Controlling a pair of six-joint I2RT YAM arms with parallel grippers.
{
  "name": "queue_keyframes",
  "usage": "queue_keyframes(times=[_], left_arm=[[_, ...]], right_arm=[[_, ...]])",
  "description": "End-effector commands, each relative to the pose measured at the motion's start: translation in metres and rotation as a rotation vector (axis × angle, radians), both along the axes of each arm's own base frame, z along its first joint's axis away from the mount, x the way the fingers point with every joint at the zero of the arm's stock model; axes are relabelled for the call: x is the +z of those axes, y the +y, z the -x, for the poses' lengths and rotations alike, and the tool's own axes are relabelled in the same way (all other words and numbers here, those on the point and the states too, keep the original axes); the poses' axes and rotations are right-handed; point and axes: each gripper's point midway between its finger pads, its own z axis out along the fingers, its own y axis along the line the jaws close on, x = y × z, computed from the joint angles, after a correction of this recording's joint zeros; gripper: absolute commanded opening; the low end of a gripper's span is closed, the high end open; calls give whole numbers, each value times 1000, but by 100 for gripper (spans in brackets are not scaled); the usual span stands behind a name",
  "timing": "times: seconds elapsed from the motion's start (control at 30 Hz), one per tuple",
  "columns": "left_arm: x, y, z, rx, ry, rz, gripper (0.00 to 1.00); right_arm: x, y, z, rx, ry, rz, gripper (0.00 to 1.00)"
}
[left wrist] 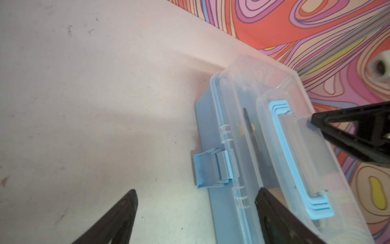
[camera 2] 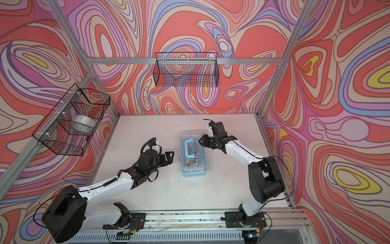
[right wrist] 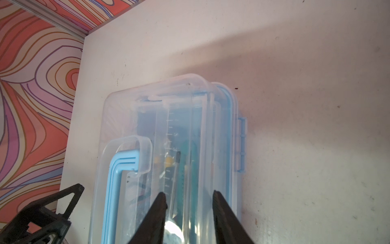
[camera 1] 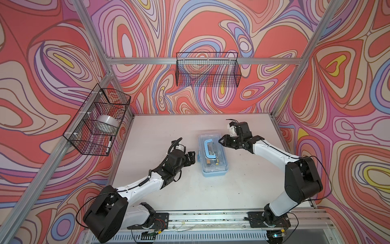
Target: Pack the tool kit
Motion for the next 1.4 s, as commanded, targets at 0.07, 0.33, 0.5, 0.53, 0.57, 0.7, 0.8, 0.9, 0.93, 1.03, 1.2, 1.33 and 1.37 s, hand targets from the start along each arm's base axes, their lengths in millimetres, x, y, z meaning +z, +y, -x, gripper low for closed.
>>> queue_keyframes(times=[0.07, 0.33, 0.5, 0.53, 0.57, 0.7, 0.8, 0.9, 0.93, 1.03, 1.2, 1.33, 1.37], left_arm=[[-65, 18, 25, -15, 84, -284, 90], [-83, -25, 22, -127, -19, -278, 89], [-81, -40, 20, -178, -89, -208, 89], [-81, -43, 19, -185, -92, -210, 89], [-83, -44, 19, -190, -89, -212, 89], [-85, -53, 16, -212, -112, -190, 90], [-91, -56, 10, -206, -102, -202, 90], [-96, -57, 5, -186, -96, -213, 90], [-97, -56, 3, -175, -91, -220, 90], [-100, -56, -2, -153, -78, -239, 89], [-103, -48, -5, -109, -77, -258, 89], [-89, -52, -16, -70, -110, -245, 89], [-88, -51, -18, -62, -114, -245, 89]], right_arm=[[-9, -1, 4, 15, 38, 50, 37], [-4, -3, 2, 9, 31, 68, 37], [-10, -3, 2, 3, 39, 71, 37], [-10, -3, 2, 1, 40, 70, 37], [-10, -3, 2, 3, 37, 70, 37], [-13, -4, 1, -1, 40, 79, 37], [-14, -4, 0, -1, 42, 77, 37], [-13, -3, 0, 1, 37, 73, 36], [-12, -3, 0, 1, 36, 74, 36], [-11, -3, 0, 2, 33, 70, 36], [-11, -2, 0, 6, 33, 64, 36], [-11, -2, 1, 5, 35, 60, 36], [-11, -1, 1, 6, 35, 58, 36]])
